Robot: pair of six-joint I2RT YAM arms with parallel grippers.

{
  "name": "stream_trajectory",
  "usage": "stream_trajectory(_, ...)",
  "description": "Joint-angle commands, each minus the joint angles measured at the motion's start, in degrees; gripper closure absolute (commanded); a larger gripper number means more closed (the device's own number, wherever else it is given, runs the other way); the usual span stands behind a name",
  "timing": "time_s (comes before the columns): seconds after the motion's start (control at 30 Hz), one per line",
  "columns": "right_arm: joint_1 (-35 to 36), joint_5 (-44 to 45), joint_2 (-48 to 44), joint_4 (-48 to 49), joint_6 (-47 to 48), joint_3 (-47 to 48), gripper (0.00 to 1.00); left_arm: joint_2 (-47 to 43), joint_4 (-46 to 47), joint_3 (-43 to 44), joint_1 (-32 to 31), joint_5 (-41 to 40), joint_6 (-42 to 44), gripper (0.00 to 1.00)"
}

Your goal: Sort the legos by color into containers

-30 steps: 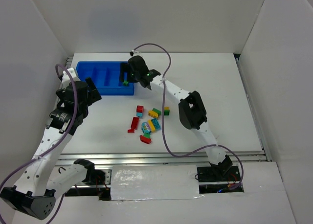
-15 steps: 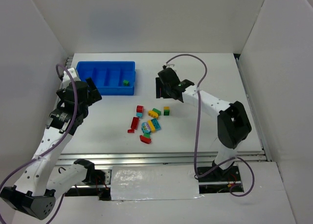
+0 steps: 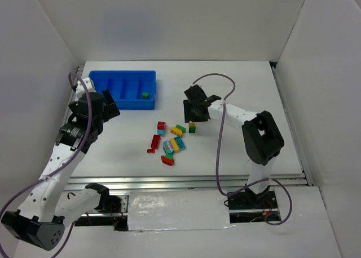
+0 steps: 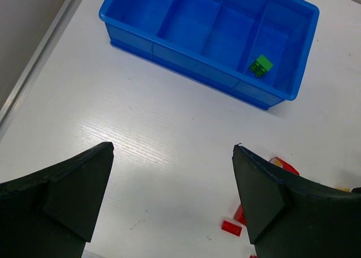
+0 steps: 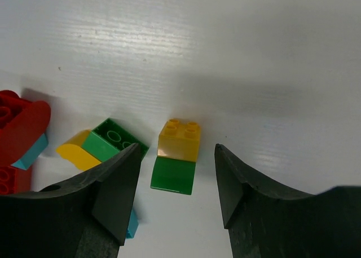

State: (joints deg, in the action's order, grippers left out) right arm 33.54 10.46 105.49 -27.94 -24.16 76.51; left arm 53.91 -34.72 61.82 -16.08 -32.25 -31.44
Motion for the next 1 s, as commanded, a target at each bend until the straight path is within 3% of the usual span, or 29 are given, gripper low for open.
stream_trajectory(0.0,0.1,-2.5,-0.8,0.5,-0.2,-1.7,0.37,0.4,1.8,0.8,-0.3,0.7,1.5,0.01)
stream_trajectory(0.2,0.1,-4.5,0.2,1.0,-0.9,-3.4,0.37,0.6,2.0,0.8,-0.3,1.3,1.7,0.01)
stream_trajectory(0.57,0.1,-5.4,0.2,1.9,-1.6,-6.2,0.5,1.2,2.1,0.9,-0.2,1.8,2.0,0.01)
stream_trajectory(0.67,0.1,-5.7,0.2,2.5,-1.6,-6.5,0.73,1.1,2.1,0.8,-0.2,1.8,2.1,0.0)
stream_trajectory(0.9,0.1,-7.3,-4.5,5.4,1.8,-8.1,0.89,2.3,3.1,0.8,-0.2,5.6,3.3,0.01)
stream_trajectory(0.93,0.1,-7.6,-5.0,5.7,2.1,-8.3,1.0,2.9,3.5,0.8,-0.2,7.5,3.9,0.0)
stream_trajectory(0.97,0.1,-8.0,-6.1,6.0,2.5,-8.7,1.0,3.1,3.7,0.8,-0.2,8.5,4.2,0.0)
